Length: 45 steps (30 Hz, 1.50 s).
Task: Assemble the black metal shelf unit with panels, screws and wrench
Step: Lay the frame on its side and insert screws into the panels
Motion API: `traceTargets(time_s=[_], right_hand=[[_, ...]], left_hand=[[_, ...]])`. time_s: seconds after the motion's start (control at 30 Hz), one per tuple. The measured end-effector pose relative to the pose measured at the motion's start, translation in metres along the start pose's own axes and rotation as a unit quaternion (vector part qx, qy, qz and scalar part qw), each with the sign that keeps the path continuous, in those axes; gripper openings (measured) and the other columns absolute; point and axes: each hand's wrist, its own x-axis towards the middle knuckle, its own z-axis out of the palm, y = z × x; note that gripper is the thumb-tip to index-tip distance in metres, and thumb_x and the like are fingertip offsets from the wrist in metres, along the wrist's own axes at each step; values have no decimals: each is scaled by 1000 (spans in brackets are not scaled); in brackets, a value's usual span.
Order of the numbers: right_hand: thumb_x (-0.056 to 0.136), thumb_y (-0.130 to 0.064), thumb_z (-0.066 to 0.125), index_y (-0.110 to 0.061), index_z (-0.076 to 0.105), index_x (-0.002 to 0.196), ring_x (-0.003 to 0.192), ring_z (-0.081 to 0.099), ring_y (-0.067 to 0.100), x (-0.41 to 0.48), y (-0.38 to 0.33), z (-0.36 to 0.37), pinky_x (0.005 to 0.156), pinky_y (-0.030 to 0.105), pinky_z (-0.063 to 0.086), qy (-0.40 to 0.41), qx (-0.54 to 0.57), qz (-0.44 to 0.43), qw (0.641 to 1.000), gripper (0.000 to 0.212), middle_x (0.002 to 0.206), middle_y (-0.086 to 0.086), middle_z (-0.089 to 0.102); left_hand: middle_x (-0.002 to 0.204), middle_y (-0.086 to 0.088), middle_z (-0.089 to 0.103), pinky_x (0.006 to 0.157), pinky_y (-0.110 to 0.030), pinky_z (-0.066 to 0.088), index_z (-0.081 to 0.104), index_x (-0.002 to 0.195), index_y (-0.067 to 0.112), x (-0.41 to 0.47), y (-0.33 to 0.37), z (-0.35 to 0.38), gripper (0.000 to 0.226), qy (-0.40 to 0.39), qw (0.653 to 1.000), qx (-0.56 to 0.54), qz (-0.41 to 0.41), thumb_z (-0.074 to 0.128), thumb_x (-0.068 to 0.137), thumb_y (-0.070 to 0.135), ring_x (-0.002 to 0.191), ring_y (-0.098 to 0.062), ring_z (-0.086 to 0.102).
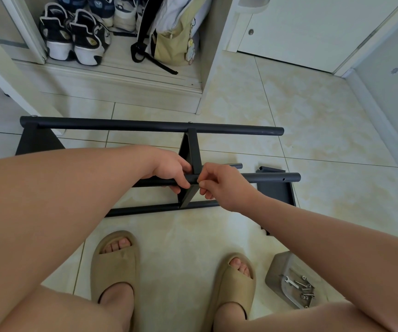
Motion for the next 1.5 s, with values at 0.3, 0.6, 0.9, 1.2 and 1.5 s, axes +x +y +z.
traceTargets(time_s=[0.3,0.6,0.9,1.2,1.5], right_hand=[[100,-5,50,-12,61,93,81,69,22,-1,0,1,73,40,58,11,-76,-38,996,14,88,5,72],[96,-26,67,-20,58,96,72,62,16,6,5,7,61,30,50,71,-32,40,996,11,80,-8,66],[97,-52,58,-25,54,139,122,53,20,6,7,-3,109,36,31,63,-199,22,978,50,129,-4,62],[96,-54,58,-23,66,115,85,55,16,8,10,-6,96,36,42,37,-195,17,980,37,81,-10,60],[91,-54,63,-23,70,102,74,62,17,11,12,-10,72,37,55,16,-183,7,983,34,83,-1,68]], left_hand=[[117,-4,68,99,-34,51,58,135,16,-1,0,0,45,-2,1000,-1,0,69,91,11,81,-15,71],[117,-3,69,99,-35,51,59,136,19,-1,1,-1,47,-1,1000,2,-4,69,91,12,79,-13,71],[116,-5,69,103,-37,50,65,127,17,-7,4,1,36,-2,1000,6,-4,67,92,9,81,-16,69],[113,-4,70,99,-32,50,66,126,18,-9,5,1,35,1,1000,10,-2,67,92,9,74,-11,69],[108,-1,71,100,-32,49,67,125,19,-11,5,1,34,-7,1000,12,-3,67,92,9,76,-12,70]])
